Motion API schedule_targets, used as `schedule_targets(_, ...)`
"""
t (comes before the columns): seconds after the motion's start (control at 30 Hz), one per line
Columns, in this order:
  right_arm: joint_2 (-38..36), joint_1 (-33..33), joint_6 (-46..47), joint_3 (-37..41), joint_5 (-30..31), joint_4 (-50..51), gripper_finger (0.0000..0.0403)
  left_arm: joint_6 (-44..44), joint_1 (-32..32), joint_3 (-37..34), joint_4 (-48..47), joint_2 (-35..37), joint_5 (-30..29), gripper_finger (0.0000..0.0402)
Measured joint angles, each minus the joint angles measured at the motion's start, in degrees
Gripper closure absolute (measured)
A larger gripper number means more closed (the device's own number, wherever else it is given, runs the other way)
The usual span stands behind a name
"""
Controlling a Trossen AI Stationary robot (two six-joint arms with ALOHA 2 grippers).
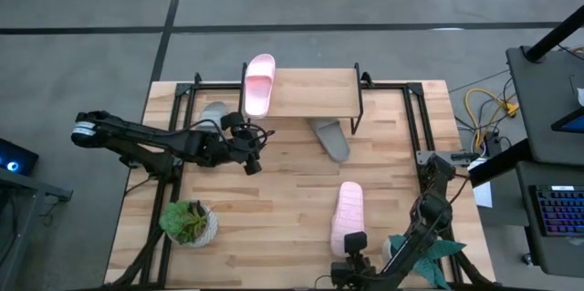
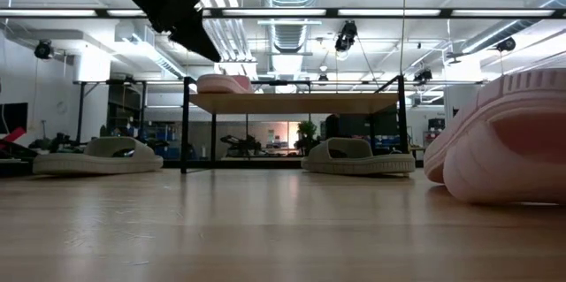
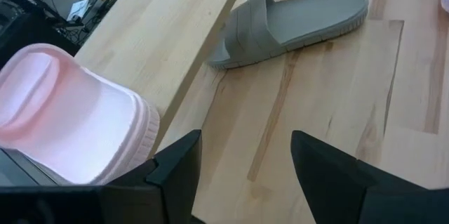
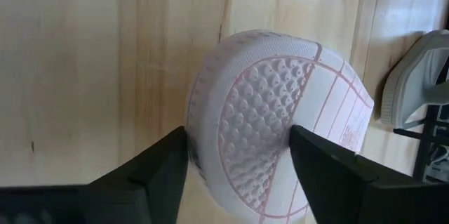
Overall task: Pick and place slides into the shelf
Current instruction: Put the pink slides on the shelf
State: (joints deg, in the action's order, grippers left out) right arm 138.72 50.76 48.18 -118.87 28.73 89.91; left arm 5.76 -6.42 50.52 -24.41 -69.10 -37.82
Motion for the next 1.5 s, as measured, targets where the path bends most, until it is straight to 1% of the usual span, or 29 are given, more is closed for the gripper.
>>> schedule_targets(0.33,0.0,0.0,1.7,0.1,-0.4,0.1,0.0285,1.4,0.0,-0.1,0.6,0.0,0.1,0.0198)
schedule_targets(0.47,0.0,-0.1,2.8,0.1,-1.1,0.1,0.0317,1.4,0.0,-0.1,2.0,0.0,0.2,0.0198)
schedule_targets(0.6,-0.1,-0.1,3.2,0.1,-1.9,0.1,0.0340,1.4,0.0,-0.1,1.9,-0.1,0.2,0.0198)
schedule_targets(0.73,-0.3,-0.1,4.5,0.0,-1.9,0.2,0.0354,1.4,0.0,-0.2,2.6,-0.2,0.2,0.0198)
schedule_targets(0.87,-0.3,-0.3,4.8,-2.9,-1.3,1.0,0.0364,1.4,0.0,-0.2,2.5,-0.2,0.2,0.0198)
schedule_targets(0.97,-0.7,-0.4,4.8,-5.6,1.1,0.5,0.0366,1.4,0.0,-0.2,2.9,-0.2,0.2,0.0198)
schedule_targets(1.07,-2.2,-0.2,3.7,-7.5,4.8,0.2,0.0368,1.4,0.0,-0.2,3.0,-0.2,0.2,0.0198)
schedule_targets(1.13,-3.3,-0.2,2.8,-8.3,5.7,0.1,0.0369,1.3,0.0,-0.3,3.0,-0.2,0.2,0.0198)
schedule_targets(1.27,-5.4,-0.3,2.0,-8.5,8.1,0.1,0.0369,1.3,0.0,-0.3,3.0,-0.2,0.2,0.0198)
schedule_targets(1.5,-11.3,-0.2,1.9,-9.2,13.0,0.0,0.0369,1.2,0.0,-0.3,3.0,-0.2,0.1,0.0198)
